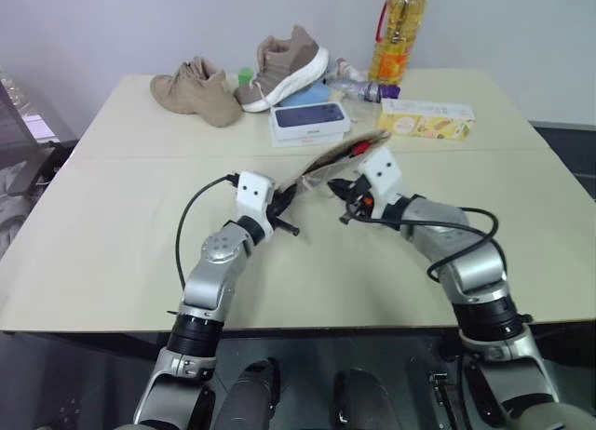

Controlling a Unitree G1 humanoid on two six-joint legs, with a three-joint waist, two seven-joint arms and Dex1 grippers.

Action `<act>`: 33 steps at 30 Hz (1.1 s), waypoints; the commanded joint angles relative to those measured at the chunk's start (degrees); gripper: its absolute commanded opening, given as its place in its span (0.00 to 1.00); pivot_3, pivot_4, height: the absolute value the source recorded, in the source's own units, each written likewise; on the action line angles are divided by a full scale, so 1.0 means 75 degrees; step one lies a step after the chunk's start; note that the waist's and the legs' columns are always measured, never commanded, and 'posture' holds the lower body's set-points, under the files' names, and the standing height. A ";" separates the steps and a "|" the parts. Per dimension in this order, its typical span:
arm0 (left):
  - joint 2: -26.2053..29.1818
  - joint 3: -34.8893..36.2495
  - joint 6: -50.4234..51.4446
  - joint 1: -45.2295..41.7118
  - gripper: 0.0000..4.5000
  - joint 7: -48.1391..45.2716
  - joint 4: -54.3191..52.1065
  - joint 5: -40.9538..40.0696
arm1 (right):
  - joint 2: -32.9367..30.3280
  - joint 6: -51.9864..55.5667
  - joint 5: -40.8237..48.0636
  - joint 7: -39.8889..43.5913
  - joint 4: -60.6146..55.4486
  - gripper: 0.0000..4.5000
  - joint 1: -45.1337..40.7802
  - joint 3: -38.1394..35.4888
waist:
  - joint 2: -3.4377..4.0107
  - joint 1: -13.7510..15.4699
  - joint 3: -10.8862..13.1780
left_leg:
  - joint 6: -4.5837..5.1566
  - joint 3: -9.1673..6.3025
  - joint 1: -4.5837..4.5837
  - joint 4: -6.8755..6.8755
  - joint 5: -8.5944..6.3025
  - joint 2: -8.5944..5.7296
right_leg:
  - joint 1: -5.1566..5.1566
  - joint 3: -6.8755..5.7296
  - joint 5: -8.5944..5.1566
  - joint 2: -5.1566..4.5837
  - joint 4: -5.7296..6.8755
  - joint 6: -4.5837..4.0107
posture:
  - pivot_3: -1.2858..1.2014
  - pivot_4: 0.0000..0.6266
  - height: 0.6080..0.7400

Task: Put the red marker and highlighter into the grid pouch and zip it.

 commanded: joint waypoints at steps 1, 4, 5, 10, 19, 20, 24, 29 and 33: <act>0.0467 -0.0025 -0.0475 0.0204 0.00 -0.0128 -0.0167 0.0330 | -0.0689 -0.0421 -0.0250 -0.0228 0.0416 0.01 -0.0536 -0.0958 | 0.0000 0.0003 0.0000 | 0.0000 0.0001 0.0000 -0.0001 0.0000 0.0000 | -0.0002 0.0000 0.0000 0.0000 0.0000 0.0000 | 0.52 0.24 0.99; 0.0754 -0.0110 -0.0674 0.0392 0.00 -0.0226 -0.0211 0.0470 | -0.1128 -0.0647 -0.0346 -0.0318 0.0915 0.01 -0.0664 -0.1296 | 0.0000 0.0019 0.0000 | 0.0000 0.0003 0.0000 -0.0001 0.0000 0.0000 | 0.0000 0.0001 0.0000 -0.0001 -0.0003 -0.0001 | 0.52 0.24 0.99; 0.0845 -0.0136 -0.0738 0.0464 0.00 -0.0260 -0.0223 0.0508 | -0.1268 -0.0750 -0.0432 -0.0355 0.1100 0.01 -0.0680 -0.1371 | 0.0000 0.0019 0.0000 | 0.0000 0.0005 -0.0001 -0.0001 0.0000 0.0000 | 0.0001 0.0001 0.0000 -0.0002 -0.0005 -0.0001 | 0.52 0.24 0.99; 0.1183 -0.0226 -0.1008 0.0776 0.00 -0.0412 -0.0288 0.0673 | -0.1767 -0.1049 -0.0620 -0.0139 0.1613 0.01 -0.0451 -0.1411 | 0.0001 -0.0017 0.0000 | 0.0000 0.0011 0.0000 -0.0007 0.0000 0.0003 | -0.0004 0.0007 0.0000 -0.0002 -0.0004 -0.0001 | 0.52 0.24 0.99; 0.1420 0.0111 -0.0729 0.1147 0.43 -0.0772 -0.0628 0.0198 | -0.2013 -0.0879 0.0400 0.1633 0.0659 0.50 0.0742 -0.1338 | 0.0002 0.0002 -0.0001 | 0.0000 0.0007 0.0000 -0.0003 0.0000 0.0006 | 0.0000 0.0006 -0.0001 -0.0003 -0.0004 -0.0001 | 0.52 0.24 0.99; 0.1499 0.0179 -0.0687 0.1222 0.56 -0.0753 -0.0676 0.0199 | -0.2070 -0.0914 0.0499 0.1805 0.0513 0.62 0.0954 -0.1369 | 0.0002 0.0006 -0.0001 | 0.0000 0.0006 0.0000 -0.0004 0.0000 0.0006 | 0.0000 0.0006 -0.0001 -0.0003 -0.0005 -0.0001 | 0.52 0.24 0.99; 0.1907 0.0636 -0.0322 0.1853 0.90 -0.0889 -0.1147 -0.0126 | -0.2285 -0.1085 0.0743 0.2131 0.0502 0.86 0.1677 -0.1761 | 0.0002 0.0017 -0.0001 | 0.0000 0.0006 -0.0002 -0.0004 -0.0001 0.0006 | 0.0000 0.0006 -0.0001 -0.0007 -0.0008 -0.0001 | 0.52 0.24 0.99; 0.2238 0.1384 -0.0162 0.2640 0.90 -0.0835 -0.1548 -0.0505 | -0.2181 -0.1402 0.1178 0.2227 0.0836 0.86 0.2138 -0.2542 | 0.0003 0.0024 0.0000 | -0.0002 0.0007 -0.0001 -0.0004 -0.0002 0.0007 | -0.0001 0.0008 -0.0014 -0.0012 -0.0014 -0.0032 | 0.52 0.24 0.99; 0.2282 0.1881 -0.0072 0.3021 0.90 -0.0375 -0.1572 -0.0448 | -0.1990 -0.1638 0.1444 0.2249 0.1104 0.86 0.2414 -0.2936 | 0.0002 0.0028 0.0000 | -0.0003 0.0006 0.0000 -0.0004 -0.0003 0.0008 | 0.0002 0.0010 -0.0015 -0.0015 -0.0016 -0.0038 | 0.52 0.24 0.99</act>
